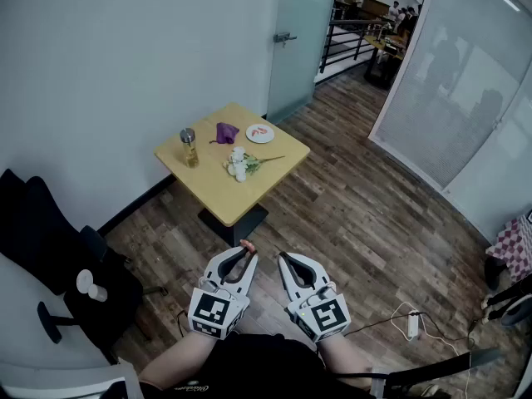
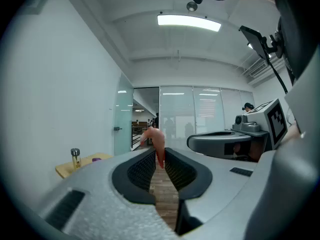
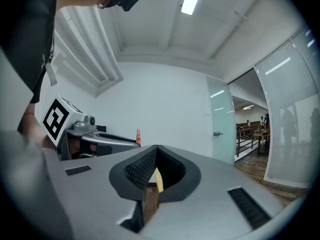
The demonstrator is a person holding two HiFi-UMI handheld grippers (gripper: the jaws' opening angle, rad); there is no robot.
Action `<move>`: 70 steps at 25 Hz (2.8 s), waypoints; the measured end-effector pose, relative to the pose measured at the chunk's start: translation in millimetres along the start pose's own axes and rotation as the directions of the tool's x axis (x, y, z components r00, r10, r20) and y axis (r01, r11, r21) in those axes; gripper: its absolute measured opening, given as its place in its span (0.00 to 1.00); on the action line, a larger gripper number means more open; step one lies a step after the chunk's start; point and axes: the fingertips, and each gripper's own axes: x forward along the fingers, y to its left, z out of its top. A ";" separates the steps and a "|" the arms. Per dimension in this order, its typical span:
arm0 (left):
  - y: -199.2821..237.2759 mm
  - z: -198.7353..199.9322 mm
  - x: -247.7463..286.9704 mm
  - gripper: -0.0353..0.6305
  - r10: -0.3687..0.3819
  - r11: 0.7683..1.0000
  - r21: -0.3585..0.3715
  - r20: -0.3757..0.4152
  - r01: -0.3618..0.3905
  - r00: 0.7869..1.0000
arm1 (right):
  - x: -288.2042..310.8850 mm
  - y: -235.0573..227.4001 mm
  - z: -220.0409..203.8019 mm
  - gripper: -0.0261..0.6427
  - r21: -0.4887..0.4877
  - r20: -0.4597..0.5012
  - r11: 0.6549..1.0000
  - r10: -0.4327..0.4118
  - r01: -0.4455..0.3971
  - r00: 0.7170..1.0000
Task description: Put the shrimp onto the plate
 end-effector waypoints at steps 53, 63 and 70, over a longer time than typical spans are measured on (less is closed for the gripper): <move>88.3 -42.4 -5.0 0.14 -0.080 0.996 -0.041 -0.034 0.078 0.996 | 90.2 24.6 -40.4 0.04 0.106 -0.072 0.993 -0.040 0.048 0.997; 104.6 -44.3 95.3 0.14 -0.045 0.999 -0.014 -0.080 0.044 0.996 | 131.1 -63.6 -45.4 0.04 0.141 -0.048 0.990 0.019 -0.012 0.999; 94.8 -25.8 210.3 0.14 -0.009 1.000 0.002 -0.108 0.009 0.994 | 144.8 -185.1 -45.6 0.04 0.193 -0.025 0.978 0.082 -0.076 0.996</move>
